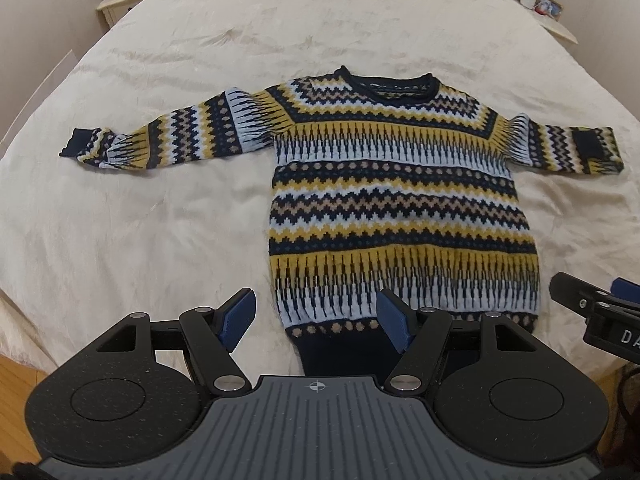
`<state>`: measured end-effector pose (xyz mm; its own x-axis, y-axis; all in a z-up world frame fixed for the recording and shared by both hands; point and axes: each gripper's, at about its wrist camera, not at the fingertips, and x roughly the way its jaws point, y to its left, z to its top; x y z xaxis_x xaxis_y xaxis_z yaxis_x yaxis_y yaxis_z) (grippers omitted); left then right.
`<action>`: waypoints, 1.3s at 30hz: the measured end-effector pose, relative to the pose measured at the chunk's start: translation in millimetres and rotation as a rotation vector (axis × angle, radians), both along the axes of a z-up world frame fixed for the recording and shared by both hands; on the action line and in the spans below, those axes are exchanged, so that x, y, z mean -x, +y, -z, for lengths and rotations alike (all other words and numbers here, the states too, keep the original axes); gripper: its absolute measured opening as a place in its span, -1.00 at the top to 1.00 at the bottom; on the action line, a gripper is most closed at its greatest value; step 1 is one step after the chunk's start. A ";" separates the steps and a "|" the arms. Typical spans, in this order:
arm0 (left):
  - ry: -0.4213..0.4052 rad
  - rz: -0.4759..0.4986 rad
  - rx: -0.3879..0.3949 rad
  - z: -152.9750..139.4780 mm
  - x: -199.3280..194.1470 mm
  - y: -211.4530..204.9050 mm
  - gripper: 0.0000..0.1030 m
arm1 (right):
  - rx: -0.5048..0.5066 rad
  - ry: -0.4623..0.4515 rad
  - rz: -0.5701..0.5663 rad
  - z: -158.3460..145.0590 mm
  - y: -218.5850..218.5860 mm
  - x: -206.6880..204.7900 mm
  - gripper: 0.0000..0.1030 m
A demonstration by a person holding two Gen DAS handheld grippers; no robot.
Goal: Fold small clothes
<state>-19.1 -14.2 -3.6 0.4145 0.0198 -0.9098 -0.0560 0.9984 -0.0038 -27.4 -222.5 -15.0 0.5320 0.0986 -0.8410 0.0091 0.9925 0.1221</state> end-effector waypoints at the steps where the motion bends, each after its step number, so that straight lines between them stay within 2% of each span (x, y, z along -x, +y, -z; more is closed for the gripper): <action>1: 0.001 0.001 -0.001 0.1 -0.2 -0.5 -0.28 | -0.001 0.002 -0.001 0.1 -0.2 0.0 -0.89; 18: 0.036 0.007 0.004 6.6 -2.3 -3.6 -0.28 | -0.008 0.012 -0.006 1.6 0.1 0.7 -0.89; 39: 0.040 0.009 0.010 7.5 -4.6 0.0 -0.28 | -0.009 0.008 -0.016 0.2 3.5 -1.6 -0.89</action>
<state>-14.5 -14.2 -11.2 0.3783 0.0071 -0.9257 -0.0469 0.9988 -0.0115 -25.7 -219.0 -15.1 0.5234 0.1148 -0.8443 -0.0054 0.9913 0.1314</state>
